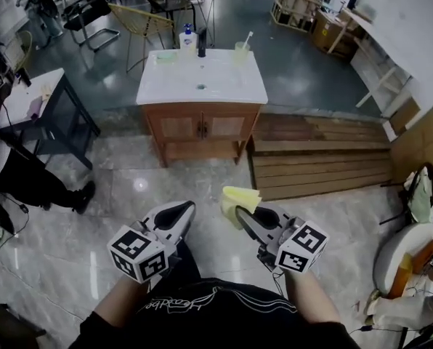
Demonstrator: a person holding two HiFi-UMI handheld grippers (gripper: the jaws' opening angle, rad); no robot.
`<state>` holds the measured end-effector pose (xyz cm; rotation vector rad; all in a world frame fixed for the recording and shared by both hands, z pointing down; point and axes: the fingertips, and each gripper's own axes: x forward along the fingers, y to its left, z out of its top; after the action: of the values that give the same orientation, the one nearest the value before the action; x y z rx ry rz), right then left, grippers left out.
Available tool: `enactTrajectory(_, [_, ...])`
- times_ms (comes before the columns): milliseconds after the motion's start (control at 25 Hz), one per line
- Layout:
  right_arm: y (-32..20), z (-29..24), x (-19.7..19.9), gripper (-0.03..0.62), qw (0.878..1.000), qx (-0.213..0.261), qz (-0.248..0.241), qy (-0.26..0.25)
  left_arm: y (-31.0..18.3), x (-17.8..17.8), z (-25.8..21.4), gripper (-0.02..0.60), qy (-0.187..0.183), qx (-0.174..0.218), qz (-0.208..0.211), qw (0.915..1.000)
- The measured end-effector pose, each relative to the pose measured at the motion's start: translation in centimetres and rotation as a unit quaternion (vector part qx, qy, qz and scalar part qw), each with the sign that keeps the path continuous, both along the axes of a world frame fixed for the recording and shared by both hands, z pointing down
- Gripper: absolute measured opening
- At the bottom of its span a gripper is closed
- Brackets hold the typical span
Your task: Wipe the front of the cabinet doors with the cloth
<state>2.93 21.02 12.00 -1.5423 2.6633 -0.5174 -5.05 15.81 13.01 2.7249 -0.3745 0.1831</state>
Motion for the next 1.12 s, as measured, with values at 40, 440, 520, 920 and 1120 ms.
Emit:
enactTrajectory(40, [1.3, -0.9, -0.3, 0.041, 1.000, 0.005, 0.000, -0.010, 1.5, -0.5, -1.0, 0.006, 0.002, 0.005, -0.005, 1.0000])
enactTrajectory(440, [10.8, -7.3, -4.2, 0.041, 0.997, 0.039, -0.040, -0.044, 12.2, -2.8, -9.2, 0.006, 0.012, 0.062, -0.006, 0.9980])
enactTrajectory(520, [11.8, -7.6, -4.7, 0.040, 0.998, 0.038, -0.040, -0.034, 12.9, -2.9, -10.0, 0.006, 0.019, 0.062, -0.004, 0.9979])
enactTrajectory(920, [13.0, -9.6, -7.4, 0.040, 0.999, 0.028, -0.034, -0.009, 13.8, -5.2, -11.1, 0.006, 0.020, 0.064, 0.015, 0.9976])
enactTrajectory(1120, [13.6, -10.1, -7.7, 0.040, 0.999, 0.030, -0.026, -0.008, 14.3, -5.6, -11.7, 0.006, 0.032, 0.071, 0.018, 0.9968])
